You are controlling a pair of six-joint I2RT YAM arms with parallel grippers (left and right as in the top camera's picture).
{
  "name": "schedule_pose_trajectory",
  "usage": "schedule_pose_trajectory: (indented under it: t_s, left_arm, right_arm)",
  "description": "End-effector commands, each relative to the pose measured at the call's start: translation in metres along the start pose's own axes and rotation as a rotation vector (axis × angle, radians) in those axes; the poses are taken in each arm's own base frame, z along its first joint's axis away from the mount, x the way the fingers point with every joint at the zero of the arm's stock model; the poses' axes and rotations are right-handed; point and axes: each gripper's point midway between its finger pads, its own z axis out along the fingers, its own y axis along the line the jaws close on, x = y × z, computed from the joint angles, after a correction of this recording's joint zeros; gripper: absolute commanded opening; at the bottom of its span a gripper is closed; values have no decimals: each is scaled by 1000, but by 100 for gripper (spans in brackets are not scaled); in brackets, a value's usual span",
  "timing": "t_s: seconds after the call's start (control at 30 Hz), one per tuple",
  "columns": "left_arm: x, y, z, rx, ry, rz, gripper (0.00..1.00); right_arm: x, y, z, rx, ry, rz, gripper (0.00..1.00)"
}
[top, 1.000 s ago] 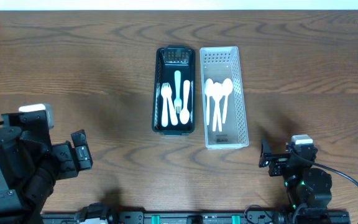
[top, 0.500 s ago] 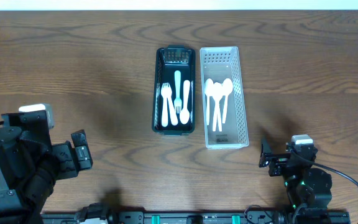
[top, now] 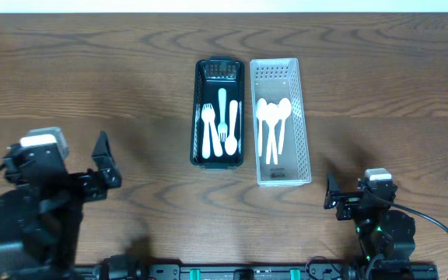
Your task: Pack container
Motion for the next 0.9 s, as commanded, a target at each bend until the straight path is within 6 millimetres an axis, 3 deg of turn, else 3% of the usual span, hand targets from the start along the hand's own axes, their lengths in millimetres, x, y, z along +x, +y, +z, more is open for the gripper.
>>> schedule_pose_trajectory:
  t_s: [0.0,0.23,0.47,0.63,0.87]
  left_arm:
    - [30,-2,18,20,-12,-28,98]
    - [93,3,47,23,-46,-89,98]
    - [132,5,59,31,-105,-102,98]
    - [151,6,60,32,-122,-104,98]
    - [157,4,58,45,-148,-101,98]
  right_arm:
    - [4,-4,1,19,4,20,99]
    - [4,-4,1,19,4,20,99]
    - [4,-4,1,19,4,20,99]
    - [4,-4,1,19,4,20,99]
    - [4,-4,1,19,4,20,99]
